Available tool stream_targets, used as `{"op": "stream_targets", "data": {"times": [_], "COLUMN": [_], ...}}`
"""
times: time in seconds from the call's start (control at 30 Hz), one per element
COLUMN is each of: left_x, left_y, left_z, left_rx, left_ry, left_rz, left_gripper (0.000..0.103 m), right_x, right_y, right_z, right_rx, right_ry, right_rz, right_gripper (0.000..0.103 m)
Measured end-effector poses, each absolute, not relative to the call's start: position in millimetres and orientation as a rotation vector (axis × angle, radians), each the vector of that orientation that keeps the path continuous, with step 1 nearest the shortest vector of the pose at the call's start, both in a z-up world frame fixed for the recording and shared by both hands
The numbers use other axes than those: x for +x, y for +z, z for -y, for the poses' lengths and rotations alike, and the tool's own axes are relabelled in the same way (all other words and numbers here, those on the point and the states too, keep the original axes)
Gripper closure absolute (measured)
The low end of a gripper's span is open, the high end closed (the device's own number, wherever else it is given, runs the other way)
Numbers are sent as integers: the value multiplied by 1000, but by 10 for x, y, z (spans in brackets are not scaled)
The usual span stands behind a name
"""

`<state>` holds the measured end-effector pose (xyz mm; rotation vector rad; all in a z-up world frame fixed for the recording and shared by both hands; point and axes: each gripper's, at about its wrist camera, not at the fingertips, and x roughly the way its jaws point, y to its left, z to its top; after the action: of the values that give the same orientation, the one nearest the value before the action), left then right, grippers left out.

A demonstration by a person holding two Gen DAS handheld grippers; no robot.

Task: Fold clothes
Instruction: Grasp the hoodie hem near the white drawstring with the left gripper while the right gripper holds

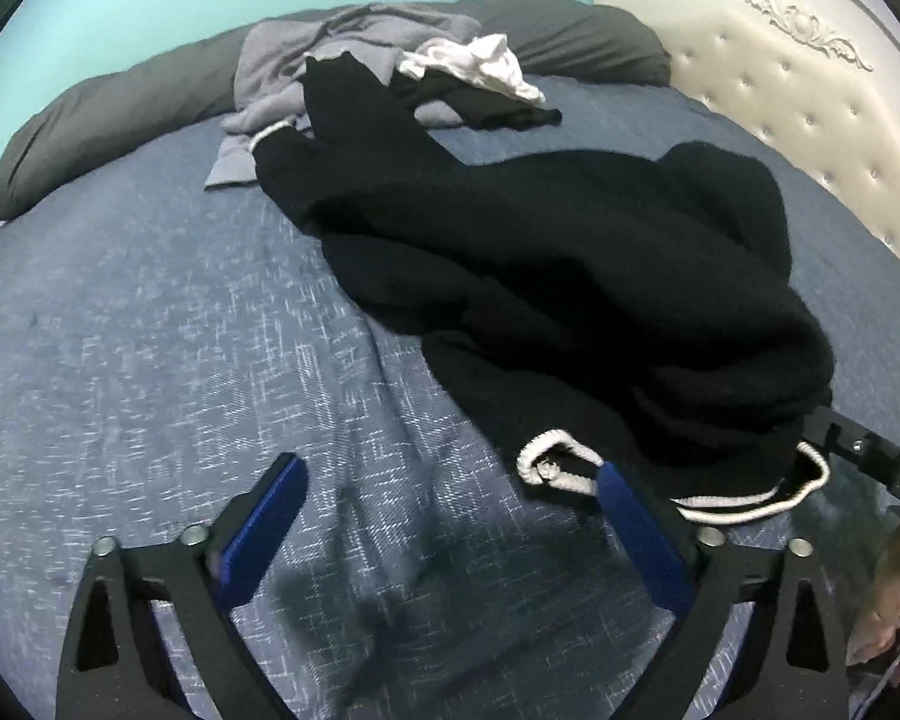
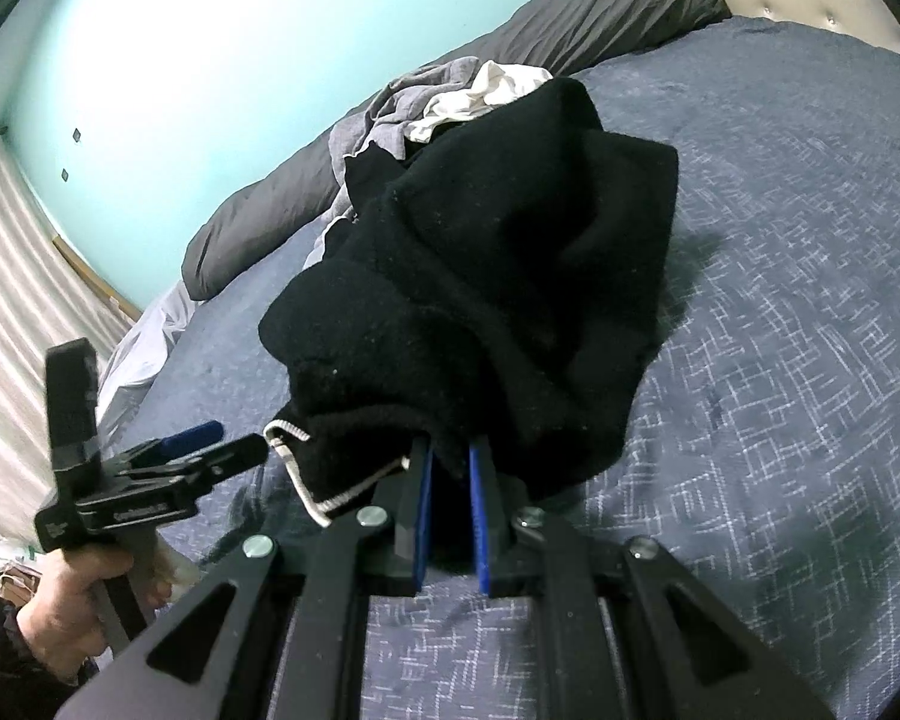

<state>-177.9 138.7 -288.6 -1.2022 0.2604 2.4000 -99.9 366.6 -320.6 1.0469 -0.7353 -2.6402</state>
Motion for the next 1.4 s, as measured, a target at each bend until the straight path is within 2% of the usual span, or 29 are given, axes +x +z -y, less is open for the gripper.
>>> {"op": "stream_targets", "data": {"times": [0.5,0.67,0.7,0.73,0.93,1.27,1.4], "left_x": [-1936,-1939,-1939,-1935,-1909,-1920,-1906], "left_y": [-3162,-3232,-3246,-3243,-3254,-3327,-3316], "left_z": [-1548,-1548,-1549,-1553,-1555,-1530,-1564], "left_rx": [-1284,-1305,-1309,-1309,-1308,-1345,-1355], "left_ry": [2324,2292,2285,2283,2274,2257,2236], "left_rz": [-345,-335,-333,-331,-323,-280,-314], "left_gripper": [15,27,33,35,35,27,26], "right_x": [-992,-999,-1001,-1000,-1002,-1002,-1011], "right_y": [-3189,-3196,-3196,-3198,-3206,-3210,-3209], "right_z": [-3661,-3665,-3664,-3664,-3670,-3668,-3671], "right_rx": [1037,1039,1039,1040,1042,1042,1043], "right_ry": [-2630,-2626,-2625,-2625,-2623,-2618,-2616], "right_rz": [747,753,753,753,756,760,764], "right_gripper": [92,92,92,92,92,92,92]}}
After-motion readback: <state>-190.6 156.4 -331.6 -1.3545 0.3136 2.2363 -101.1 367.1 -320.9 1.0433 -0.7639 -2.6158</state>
